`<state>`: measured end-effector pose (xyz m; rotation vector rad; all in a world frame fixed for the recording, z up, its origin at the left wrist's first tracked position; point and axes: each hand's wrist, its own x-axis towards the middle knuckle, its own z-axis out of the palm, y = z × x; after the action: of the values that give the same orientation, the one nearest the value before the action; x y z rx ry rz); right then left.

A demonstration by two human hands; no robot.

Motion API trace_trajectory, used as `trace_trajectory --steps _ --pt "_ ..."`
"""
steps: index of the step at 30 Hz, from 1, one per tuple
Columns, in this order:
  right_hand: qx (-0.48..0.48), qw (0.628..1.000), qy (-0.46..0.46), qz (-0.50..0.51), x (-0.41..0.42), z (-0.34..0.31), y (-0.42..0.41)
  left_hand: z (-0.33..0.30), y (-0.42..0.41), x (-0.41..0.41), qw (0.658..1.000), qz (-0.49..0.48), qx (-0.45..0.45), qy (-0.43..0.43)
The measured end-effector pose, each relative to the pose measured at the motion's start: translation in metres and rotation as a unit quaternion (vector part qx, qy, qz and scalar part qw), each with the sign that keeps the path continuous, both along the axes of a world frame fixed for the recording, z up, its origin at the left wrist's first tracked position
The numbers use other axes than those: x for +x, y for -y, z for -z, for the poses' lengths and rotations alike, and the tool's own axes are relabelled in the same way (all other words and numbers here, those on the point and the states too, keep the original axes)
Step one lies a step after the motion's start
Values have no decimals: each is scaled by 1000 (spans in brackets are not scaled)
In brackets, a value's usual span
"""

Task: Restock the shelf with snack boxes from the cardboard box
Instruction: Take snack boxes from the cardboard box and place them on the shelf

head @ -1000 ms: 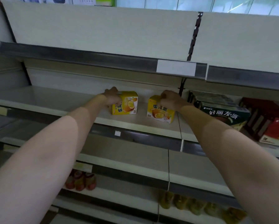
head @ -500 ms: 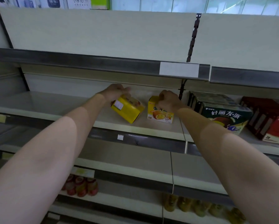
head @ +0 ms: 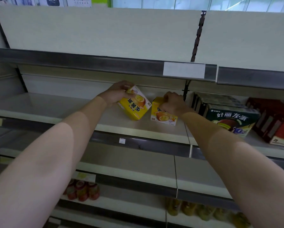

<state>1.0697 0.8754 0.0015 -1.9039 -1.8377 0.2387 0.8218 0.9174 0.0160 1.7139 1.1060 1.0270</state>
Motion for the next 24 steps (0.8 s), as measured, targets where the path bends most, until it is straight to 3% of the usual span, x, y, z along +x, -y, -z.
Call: trace_trajectory --steps 4,9,11,13,15,20,24 --pt "5 1000 25 18 4 0 -2 -1 -3 3 998 0 42 -45" --pt "-32 998 44 18 10 -2 -3 -7 -6 -14 971 -54 27 -233" --pt "-41 998 51 18 8 -2 -4 -11 -6 -25 926 -79 12 -369" --pt "-43 997 56 23 5 -2 -5 -16 -5 -32 850 -89 3 -519" --pt "-41 997 53 26 -1 -3 -5 -17 -2 -33 806 -92 4 -585" --pt "-25 998 45 25 -12 -2 -5 -8 4 -17 853 -28 67 -518" --pt "-19 999 33 29 -12 -3 -4 -4 9 2 877 -58 110 -464"
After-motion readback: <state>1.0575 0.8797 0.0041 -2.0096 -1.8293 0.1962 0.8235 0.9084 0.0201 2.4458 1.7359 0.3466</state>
